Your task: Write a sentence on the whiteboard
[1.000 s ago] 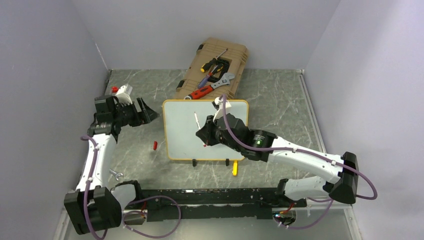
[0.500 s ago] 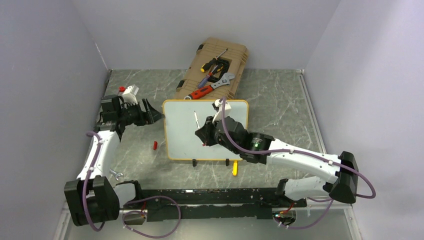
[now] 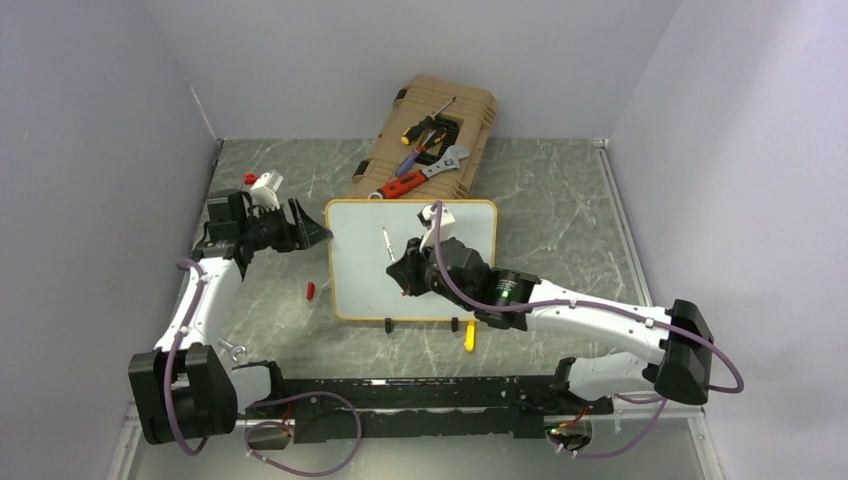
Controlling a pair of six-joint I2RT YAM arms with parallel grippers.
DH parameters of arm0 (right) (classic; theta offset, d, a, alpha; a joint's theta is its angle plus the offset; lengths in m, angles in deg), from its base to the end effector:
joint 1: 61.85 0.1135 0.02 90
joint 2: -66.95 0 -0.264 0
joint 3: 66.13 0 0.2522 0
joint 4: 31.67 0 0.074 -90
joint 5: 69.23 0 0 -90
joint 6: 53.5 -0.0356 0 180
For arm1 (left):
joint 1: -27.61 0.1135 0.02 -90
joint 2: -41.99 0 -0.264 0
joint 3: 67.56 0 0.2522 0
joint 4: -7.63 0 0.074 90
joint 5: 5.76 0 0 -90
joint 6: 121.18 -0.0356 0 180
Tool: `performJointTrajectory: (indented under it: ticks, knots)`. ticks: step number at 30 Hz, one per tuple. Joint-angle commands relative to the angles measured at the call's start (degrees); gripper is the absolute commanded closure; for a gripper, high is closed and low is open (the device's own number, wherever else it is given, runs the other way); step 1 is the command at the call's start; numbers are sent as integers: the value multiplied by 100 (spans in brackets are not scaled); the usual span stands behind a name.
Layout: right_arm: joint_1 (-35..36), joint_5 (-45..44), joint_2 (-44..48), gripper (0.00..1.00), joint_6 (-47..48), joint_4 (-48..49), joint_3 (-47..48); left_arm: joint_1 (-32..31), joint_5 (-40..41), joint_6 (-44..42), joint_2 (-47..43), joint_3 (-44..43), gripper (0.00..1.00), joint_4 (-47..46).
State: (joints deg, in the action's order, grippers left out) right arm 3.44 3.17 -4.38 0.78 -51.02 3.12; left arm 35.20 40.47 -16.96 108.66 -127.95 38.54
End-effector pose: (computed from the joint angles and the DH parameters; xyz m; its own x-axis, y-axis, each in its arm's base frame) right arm 0.1302 0.2571 0.3150 -0.5608 0.1124 -0.8202 -0.5183 0.7249 0.4538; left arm 0.2467 0.0080 0.2681 -0.6916 -0.2711 -0.6695 0.2899 0.7448 -0.6010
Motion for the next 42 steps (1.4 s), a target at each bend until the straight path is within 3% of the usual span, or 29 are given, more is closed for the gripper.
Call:
performJointTrajectory:
  ticks: [1,16,27,42]
  knots:
    - [9,18,-30,100,171,448,-11,-117,-211,-121,30,-144,26,-130]
    - [9,87,-448,100,347,172,509,-278,-448,-152,41,-146,48,-169]
    - [-123,264,-1471,100,260,-890,2030,-422,-754,-117,-23,-91,56,-350]
    - [-341,895,-2359,100,-234,-1949,3243,-706,-452,-439,-158,-144,84,-144]
